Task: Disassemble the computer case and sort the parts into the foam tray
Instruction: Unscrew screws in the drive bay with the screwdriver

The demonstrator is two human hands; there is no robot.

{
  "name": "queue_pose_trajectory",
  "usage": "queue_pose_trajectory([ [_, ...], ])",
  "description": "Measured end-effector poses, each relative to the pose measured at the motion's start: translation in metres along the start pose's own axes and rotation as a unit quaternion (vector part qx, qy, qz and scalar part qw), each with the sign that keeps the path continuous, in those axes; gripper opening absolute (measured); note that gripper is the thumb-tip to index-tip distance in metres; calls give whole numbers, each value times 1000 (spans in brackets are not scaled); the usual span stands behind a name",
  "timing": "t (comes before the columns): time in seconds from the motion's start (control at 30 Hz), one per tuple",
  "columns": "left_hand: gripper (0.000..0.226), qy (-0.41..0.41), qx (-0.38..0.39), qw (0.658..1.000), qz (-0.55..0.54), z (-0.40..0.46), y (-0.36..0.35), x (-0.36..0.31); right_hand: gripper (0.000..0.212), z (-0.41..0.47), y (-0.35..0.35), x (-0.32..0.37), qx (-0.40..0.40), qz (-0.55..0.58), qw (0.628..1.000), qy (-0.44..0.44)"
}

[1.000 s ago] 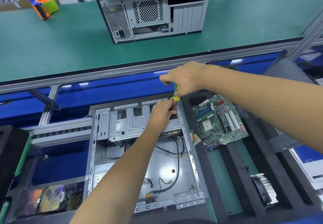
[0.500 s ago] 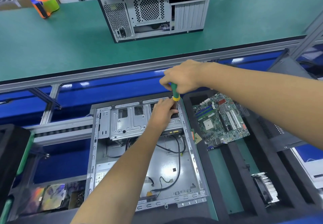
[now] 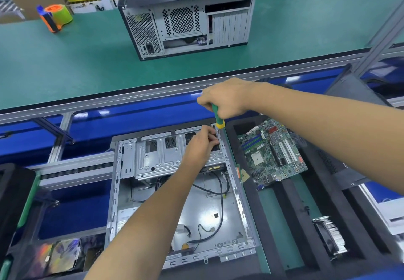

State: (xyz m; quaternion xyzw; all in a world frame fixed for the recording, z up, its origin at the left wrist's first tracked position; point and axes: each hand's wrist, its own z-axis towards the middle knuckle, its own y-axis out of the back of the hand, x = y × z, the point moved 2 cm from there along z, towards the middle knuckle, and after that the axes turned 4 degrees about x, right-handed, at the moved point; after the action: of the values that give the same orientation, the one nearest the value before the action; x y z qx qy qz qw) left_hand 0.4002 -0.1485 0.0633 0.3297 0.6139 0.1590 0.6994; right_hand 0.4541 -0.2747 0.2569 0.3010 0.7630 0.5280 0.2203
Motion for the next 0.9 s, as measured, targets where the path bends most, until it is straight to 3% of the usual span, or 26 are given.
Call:
queue_pose_trajectory([
  [0.4, 28, 34, -17, 995, -93, 6, -7, 10, 19, -7, -6, -5, -9, 26, 1000, -11],
  [0.53, 33, 21, -89, 982, -167, 4, 2, 10, 19, -6, -5, -4, -13, 35, 999, -14],
  [0.6, 36, 27, -170, 963, -206, 3, 14, 13, 19, -5, -4, -2, -19, 36, 999, -13],
  [0.7, 23, 90, -249, 915, -305, 1, 28, 22, 19, 0, -1, -1, -30, 57, 998, -14],
  [0.8, 19, 183, -246, 843, -441, 0, 41, 35, 19, 7, 3, 2, -44, 98, 994, -12],
  [0.83, 19, 204, -231, 835, -455, -1, 49, 39, 19, 10, 4, 4, -45, 108, 993, -11],
  [0.9, 17, 200, -189, 882, -383, -6, 65, 47, 19, 18, 5, 8, -39, 124, 991, -4],
])
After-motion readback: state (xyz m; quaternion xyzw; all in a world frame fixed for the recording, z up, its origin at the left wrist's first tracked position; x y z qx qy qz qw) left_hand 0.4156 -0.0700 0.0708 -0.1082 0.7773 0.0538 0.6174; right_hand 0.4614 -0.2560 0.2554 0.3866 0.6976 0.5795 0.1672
